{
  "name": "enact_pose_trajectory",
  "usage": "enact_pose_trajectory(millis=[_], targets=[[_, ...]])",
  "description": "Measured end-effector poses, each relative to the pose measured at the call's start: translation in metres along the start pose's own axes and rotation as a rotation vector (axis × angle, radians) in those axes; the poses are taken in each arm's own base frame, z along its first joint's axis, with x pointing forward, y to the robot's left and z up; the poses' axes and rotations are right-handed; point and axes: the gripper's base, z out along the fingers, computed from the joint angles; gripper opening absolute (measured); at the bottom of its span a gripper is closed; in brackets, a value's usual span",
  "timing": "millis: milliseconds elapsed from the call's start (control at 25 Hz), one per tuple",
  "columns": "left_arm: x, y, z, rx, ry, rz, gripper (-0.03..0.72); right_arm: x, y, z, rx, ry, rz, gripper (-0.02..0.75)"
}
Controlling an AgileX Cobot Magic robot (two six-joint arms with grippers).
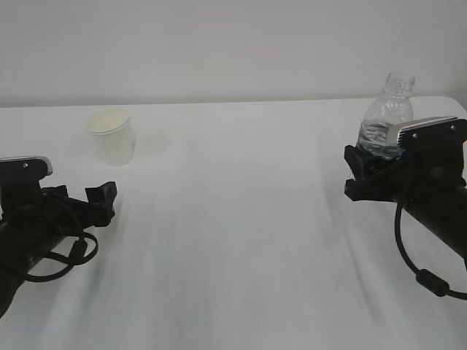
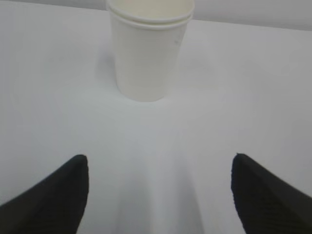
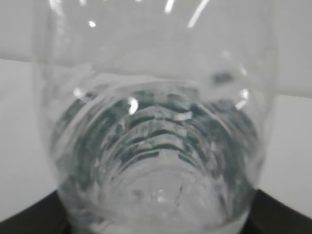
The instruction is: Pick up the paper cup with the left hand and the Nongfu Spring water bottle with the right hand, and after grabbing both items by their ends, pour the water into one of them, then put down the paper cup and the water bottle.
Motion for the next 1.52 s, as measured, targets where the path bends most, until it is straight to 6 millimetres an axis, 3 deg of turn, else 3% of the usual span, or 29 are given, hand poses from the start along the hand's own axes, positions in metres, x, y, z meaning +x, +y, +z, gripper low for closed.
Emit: enact_pose_trajectory(millis=[520,760,1080,1520], targets=[[0.020,-0.007,0.053,0.041,-0.007,0.039,0.680,-0.001,0.000,0.000,0.000,-0.002,0.002,0.427],[0.012,-0.004,0.068,-0.002,-0.058,0.005,0.679,-0.001,0.000,0.000,0.000,-0.002,0.002,0.427],[0.011,0.017,0.085,-0.030,-0.076,0.002,0.679,-0.001,0.000,0.000,0.000,-0.002,0.002,0.426],[0.011,0.028,0.119,0.109,-0.131,0.093,0.680,-0.001,0.000,0.000,0.000,-0.002,0.002,0.426]])
